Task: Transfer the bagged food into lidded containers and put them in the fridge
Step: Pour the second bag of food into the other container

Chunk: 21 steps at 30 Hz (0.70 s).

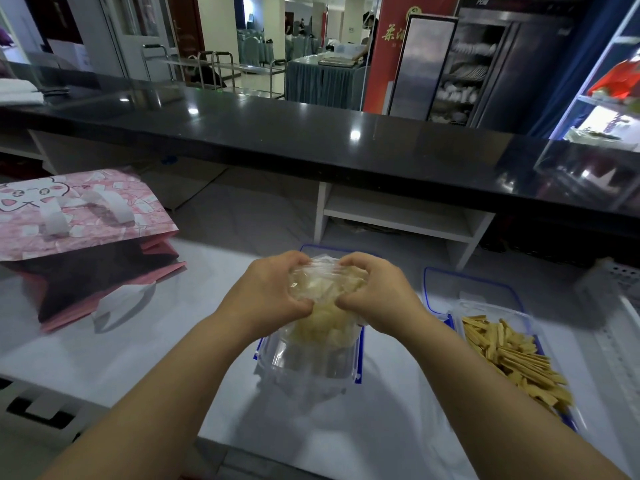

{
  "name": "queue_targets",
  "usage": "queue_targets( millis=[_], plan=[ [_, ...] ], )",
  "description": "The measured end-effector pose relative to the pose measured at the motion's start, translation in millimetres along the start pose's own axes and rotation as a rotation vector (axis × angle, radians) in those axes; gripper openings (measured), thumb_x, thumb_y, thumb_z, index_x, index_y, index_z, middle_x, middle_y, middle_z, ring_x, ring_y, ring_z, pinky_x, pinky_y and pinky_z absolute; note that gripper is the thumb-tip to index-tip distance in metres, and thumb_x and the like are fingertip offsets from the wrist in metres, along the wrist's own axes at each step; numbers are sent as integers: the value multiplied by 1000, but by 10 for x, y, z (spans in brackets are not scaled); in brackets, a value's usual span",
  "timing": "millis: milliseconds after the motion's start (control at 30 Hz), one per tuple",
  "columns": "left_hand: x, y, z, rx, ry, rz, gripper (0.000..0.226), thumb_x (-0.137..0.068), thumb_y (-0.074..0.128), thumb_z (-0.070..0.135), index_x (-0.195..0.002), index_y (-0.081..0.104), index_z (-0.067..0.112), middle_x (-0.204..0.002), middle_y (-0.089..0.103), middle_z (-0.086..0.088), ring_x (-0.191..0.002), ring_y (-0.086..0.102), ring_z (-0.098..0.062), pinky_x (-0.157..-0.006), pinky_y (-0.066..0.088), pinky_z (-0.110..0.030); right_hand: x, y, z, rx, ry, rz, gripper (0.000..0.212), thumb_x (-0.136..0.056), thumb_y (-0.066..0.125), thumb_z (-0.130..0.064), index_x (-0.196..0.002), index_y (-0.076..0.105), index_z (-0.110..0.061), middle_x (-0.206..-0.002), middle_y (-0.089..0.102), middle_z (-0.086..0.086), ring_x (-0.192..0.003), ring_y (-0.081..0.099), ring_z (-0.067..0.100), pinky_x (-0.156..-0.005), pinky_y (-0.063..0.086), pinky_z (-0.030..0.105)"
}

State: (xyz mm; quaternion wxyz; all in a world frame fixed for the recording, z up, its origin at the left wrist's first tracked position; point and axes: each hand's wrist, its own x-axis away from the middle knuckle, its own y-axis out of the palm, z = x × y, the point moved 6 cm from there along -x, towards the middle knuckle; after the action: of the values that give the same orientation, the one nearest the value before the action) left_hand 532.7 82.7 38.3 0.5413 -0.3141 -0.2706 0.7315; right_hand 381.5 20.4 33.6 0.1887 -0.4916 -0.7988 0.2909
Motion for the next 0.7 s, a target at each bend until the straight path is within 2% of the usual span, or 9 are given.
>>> queue_targets(
  millis=[100,200,300,367,700],
  plan=[
    [-16,-49,57,-6,35,20,46,-65,75,21,-108,61,29,-90,61,12,-74,55,2,-63,43,-11,22,-54,-51,0,-37,23,46,-74,69,-7,-112,60,-32,-80,59,-13,-65,60,7,-54,54,23],
    [-38,-98,106,6,47,29,44,-66,75,22,-107,61,31,-86,61,14,-73,56,5,-60,44,-12,-3,-119,-93,-20,-45,39,45,-73,69,-7,-109,61,-32,-76,62,-9,-65,63,12,-59,58,31],
    [-53,-109,89,13,5,-2,45,-65,75,22,-106,61,32,-82,60,14,-72,58,3,-61,49,-15,-33,-94,-113,-26,-18,-36,45,-73,70,-7,-110,60,-31,-84,61,-7,-70,64,14,-50,56,27],
    [-50,-72,57,10,-44,-60,44,-65,75,23,-105,60,33,-84,59,14,-72,60,0,-65,57,-24,-34,-26,-102,-25,14,-110,43,-74,70,-6,-108,58,-30,-87,56,-7,-73,61,15,-46,53,23],
    [-13,-78,26,10,-74,-118,39,-64,75,23,-99,61,34,-84,62,14,-72,62,-4,-69,60,-32,-34,-24,-135,-77,31,-145,38,-74,71,-4,-99,59,-30,-87,54,-7,-75,59,16,-44,53,22]
  ],
)
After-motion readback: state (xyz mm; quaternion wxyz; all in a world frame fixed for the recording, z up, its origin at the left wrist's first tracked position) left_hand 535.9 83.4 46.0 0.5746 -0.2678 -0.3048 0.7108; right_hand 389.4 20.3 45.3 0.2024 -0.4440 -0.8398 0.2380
